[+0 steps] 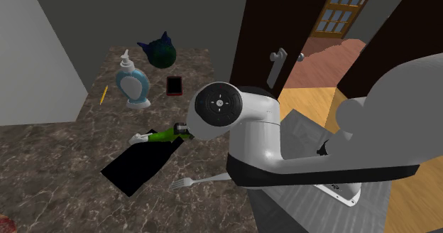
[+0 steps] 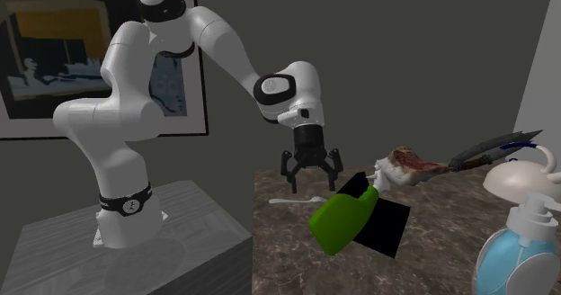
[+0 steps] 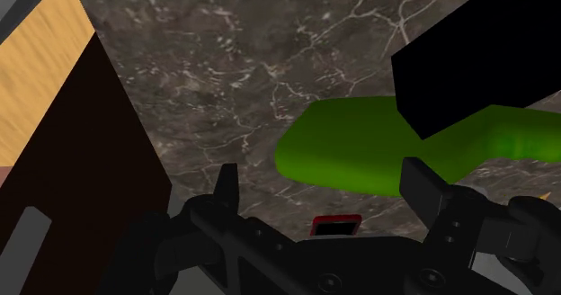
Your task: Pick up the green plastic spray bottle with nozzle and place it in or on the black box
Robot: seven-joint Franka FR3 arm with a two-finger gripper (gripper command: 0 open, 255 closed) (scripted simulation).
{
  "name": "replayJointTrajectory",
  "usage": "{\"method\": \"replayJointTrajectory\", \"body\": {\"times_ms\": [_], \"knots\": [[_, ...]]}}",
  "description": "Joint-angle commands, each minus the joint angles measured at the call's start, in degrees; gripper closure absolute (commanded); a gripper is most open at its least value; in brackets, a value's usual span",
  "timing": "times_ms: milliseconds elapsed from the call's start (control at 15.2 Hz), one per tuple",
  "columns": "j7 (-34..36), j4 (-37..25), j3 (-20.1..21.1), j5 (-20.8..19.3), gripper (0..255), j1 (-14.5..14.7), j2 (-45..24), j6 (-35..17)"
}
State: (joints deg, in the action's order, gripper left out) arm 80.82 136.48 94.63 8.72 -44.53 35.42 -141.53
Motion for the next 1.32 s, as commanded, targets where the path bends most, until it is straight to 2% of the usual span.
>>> {"method": "replayJointTrajectory", "body": {"times_ms": [0, 594, 660, 990, 1254], "knots": [[0.0, 0.0, 0.0, 0.0, 255, 0.0, 0.0, 0.0], [0.0, 0.0, 0.0, 0.0, 255, 0.0, 0.0, 0.0], [0.0, 0.0, 0.0, 0.0, 0, 0.0, 0.0, 0.0], [20.62, -17.93, 10.49, 15.87, 0, -17.98, 1.16, 14.69], [36.73, -28.23, 14.92, 28.98, 0, -30.58, 2.85, 21.16]]}}
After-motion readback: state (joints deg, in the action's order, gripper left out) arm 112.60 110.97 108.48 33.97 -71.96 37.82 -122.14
